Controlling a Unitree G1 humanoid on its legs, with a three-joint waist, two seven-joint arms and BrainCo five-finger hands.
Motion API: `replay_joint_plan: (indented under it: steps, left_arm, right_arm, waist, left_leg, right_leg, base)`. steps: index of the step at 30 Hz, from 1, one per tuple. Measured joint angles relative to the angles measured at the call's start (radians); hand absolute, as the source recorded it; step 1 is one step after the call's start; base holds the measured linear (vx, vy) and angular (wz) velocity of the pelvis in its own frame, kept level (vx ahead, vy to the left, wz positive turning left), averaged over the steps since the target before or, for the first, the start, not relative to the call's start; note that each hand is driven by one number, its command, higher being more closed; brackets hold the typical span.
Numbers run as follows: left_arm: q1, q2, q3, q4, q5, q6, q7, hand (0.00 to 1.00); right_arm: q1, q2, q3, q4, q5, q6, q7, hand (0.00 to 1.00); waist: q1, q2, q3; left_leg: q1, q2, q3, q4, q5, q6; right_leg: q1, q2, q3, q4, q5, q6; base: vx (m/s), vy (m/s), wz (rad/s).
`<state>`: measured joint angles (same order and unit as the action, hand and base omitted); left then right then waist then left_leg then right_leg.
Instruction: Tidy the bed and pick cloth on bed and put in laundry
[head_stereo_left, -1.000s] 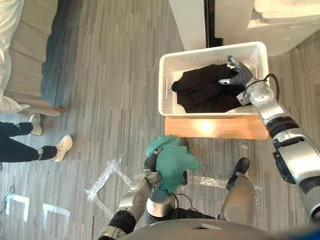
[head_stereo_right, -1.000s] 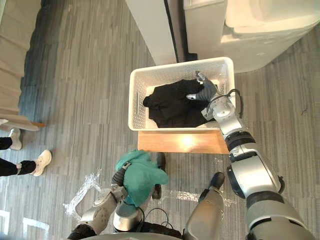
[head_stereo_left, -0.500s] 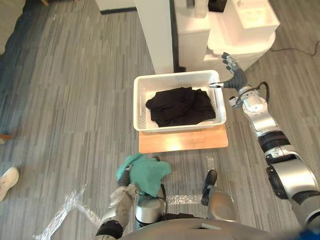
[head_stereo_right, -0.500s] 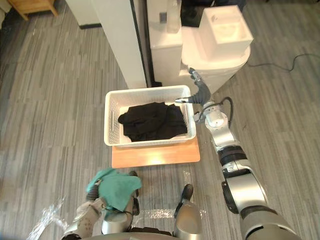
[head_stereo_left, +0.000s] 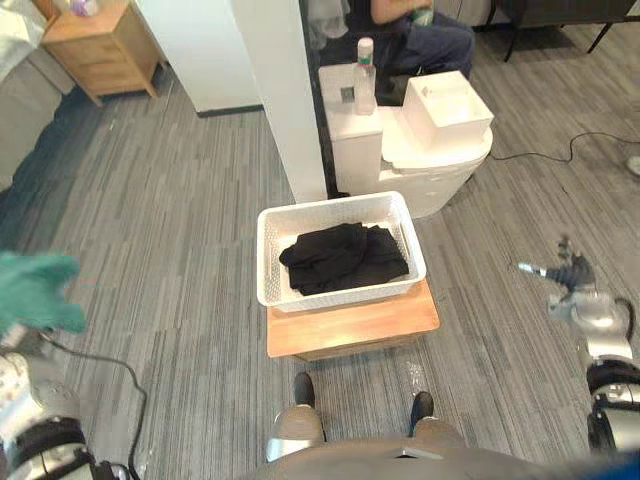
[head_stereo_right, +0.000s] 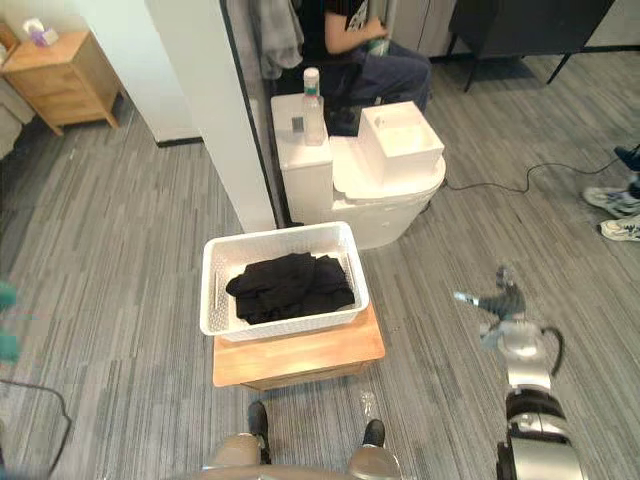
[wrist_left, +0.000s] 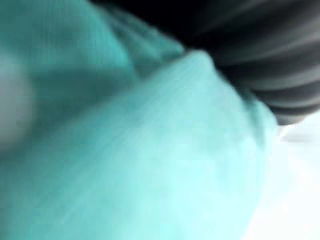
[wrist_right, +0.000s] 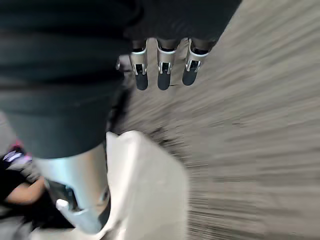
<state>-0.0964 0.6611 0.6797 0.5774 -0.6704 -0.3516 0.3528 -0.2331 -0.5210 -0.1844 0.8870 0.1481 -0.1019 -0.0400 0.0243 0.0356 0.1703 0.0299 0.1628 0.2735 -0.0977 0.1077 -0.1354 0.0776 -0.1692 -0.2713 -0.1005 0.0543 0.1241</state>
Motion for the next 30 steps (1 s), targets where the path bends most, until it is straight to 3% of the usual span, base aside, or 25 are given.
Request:
replay_joint_plan:
  steps: [4,8,12,16,18,21,24,26,30]
  left_arm:
    - [-0.119,0.103,-0.043,-0.097,0.092,-0.028,0.012,1.0]
    - [-0.311,0.231,-0.16,-0.104,0.113,-0.026,-0.049,1.0]
    - [-0.47,0.274,-0.306,-0.12,0.153,-0.025,-0.104,1.0]
    - [-0.588,0.288,-0.491,-0.124,0.223,-0.019,-0.145,1.0]
    - [-0.599,0.276,-0.55,-0.124,0.235,-0.009,-0.17,1.0]
    - [-0.603,0.186,-0.597,-0.122,0.27,0.002,-0.2,1.0]
    - [-0.603,0.106,-0.654,-0.121,0.314,0.032,-0.203,1.0]
    - [-0.601,0.005,-0.691,-0.124,0.355,0.063,-0.206,1.0]
    - [-0.57,-0.072,-0.698,-0.16,0.389,0.113,-0.22,1.0]
  right_arm:
    - [0.106,0.115,-0.097,0.056,0.041,0.012,0.012,0.0]
    - [0.221,0.195,-0.185,0.137,0.069,0.013,0.056,0.0]
    - [0.283,0.244,-0.248,0.156,0.102,0.013,0.089,0.0]
    - [0.329,0.306,-0.281,0.156,0.143,0.005,0.12,0.0]
    - [0.345,0.331,-0.28,0.154,0.143,-0.005,0.125,0.0]
    - [0.358,0.361,-0.279,0.152,0.144,-0.023,0.13,0.0]
    - [0.366,0.363,-0.28,0.149,0.145,-0.041,0.128,0.0]
    - [0.368,0.364,-0.28,0.138,0.146,-0.046,0.126,0.0]
    - [0.368,0.367,-0.28,0.129,0.146,-0.046,0.126,0.0]
  waist:
    - [-0.022,-0.007,-0.026]
    - [-0.069,-0.009,-0.041]
    - [-0.096,-0.01,-0.043]
    - [-0.141,-0.012,-0.044]
    - [-0.156,-0.012,-0.044]
    - [-0.169,-0.017,-0.042]
    - [-0.171,-0.027,-0.035]
    - [-0.184,-0.037,-0.024]
    - [-0.196,-0.034,-0.004]
  left_leg:
    - [0.032,0.007,0.039,0.0,-0.006,0.001]
    - [0.056,0.008,0.062,0.0,-0.014,0.0]
    - [0.092,0.009,0.101,0.0,-0.027,0.0]
    - [0.098,0.013,0.126,0.0,-0.029,-0.001]
    - [0.1,0.015,0.136,0.0,-0.03,-0.003]
    - [0.097,0.021,0.165,-0.001,-0.032,-0.006]
    - [0.091,0.023,0.188,-0.001,-0.032,-0.006]
    - [0.091,0.023,0.198,-0.001,-0.033,-0.007]
    - [0.092,0.022,0.209,-0.001,-0.034,-0.009]
  right_leg:
    - [0.001,0.007,0.043,0.001,0.0,-0.001]
    - [0.008,0.009,0.067,0.006,0.001,-0.001]
    - [0.019,0.01,0.103,0.006,0.001,-0.001]
    - [0.011,0.013,0.121,0.006,0.001,-0.002]
    - [0.004,0.017,0.137,0.006,0.002,-0.002]
    - [-0.019,0.023,0.169,0.006,0.009,-0.004]
    - [-0.036,0.026,0.193,0.006,0.019,-0.006]
    - [-0.048,0.027,0.204,0.018,0.02,-0.006]
    - [-0.059,0.027,0.216,0.032,0.017,-0.006]
  base:
    - [0.04,-0.012,-0.31]
    - [0.04,-0.005,-0.18]
    - [0.01,0.011,-0.26]
    - [-0.01,0.003,-0.15]
    - [0.0,0.0,-0.23]
    - [0.01,-0.002,-0.27]
    - [0.02,-0.001,-0.25]
    - [0.02,0.003,-0.16]
    - [0.02,0.006,-0.09]
